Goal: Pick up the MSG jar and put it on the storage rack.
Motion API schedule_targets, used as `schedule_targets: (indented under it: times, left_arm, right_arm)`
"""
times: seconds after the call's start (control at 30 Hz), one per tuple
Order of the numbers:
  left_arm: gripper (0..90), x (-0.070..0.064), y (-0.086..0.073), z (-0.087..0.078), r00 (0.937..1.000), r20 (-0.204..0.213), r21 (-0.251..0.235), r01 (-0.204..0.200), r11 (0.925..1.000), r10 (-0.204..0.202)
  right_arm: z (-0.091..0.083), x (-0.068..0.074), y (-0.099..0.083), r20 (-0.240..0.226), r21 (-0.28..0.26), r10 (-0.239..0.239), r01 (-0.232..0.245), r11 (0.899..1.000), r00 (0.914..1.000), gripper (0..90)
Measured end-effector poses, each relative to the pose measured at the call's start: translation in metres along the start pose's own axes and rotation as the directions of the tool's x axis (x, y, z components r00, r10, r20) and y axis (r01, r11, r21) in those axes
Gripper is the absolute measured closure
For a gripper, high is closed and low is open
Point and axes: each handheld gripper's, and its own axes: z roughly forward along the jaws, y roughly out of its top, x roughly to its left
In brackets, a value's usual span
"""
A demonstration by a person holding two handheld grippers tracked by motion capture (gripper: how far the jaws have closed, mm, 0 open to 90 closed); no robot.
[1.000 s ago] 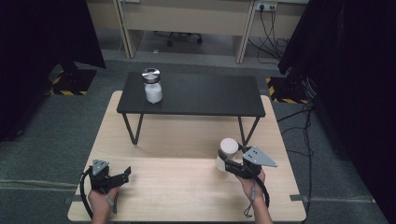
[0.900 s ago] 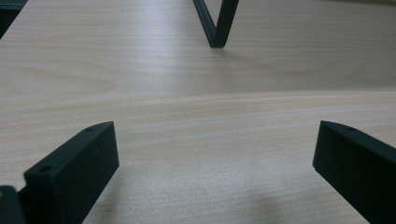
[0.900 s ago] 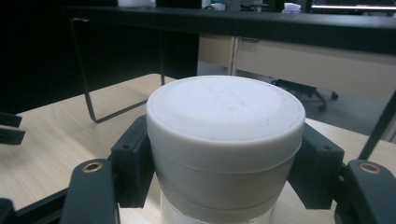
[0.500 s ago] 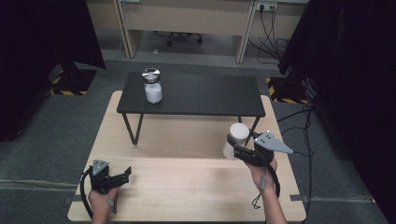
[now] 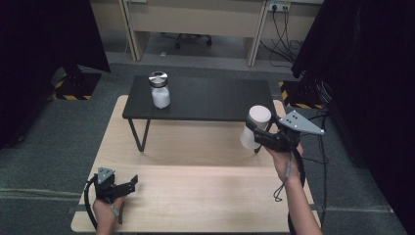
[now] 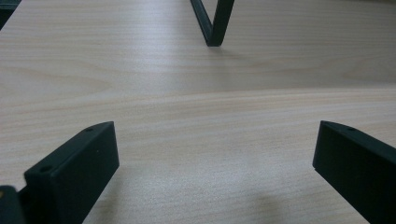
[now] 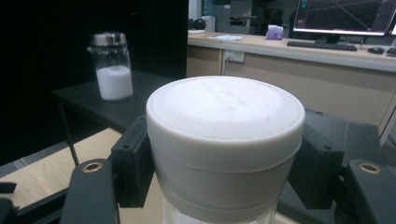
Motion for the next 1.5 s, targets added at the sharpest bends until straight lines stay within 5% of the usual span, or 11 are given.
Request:
schedule_targets:
  times: [0.53,0.87,1.5]
  left_arm:
    - [0.0,0.0,0.0,0.0,1.0,0.0,0.003,0.001,1.0,-0.001]
    - [0.0,-0.001,0.001,0.001,1.0,-0.005,0.005,-0.003,1.0,0.003]
    - [0.0,-0.001,0.001,0.0,1.0,-0.007,0.002,-0.003,1.0,0.003]
  right_arm:
    - [0.026,-0.015,0.03,0.084,-0.029,0.025,-0.023,0.999,0.9962,34.2]
    - [0.048,-0.021,0.035,0.155,-0.039,0.025,-0.019,0.999,0.9877,34.2]
    - [0.09,-0.026,0.038,0.207,-0.021,0.026,-0.022,1.0,0.978,34.1]
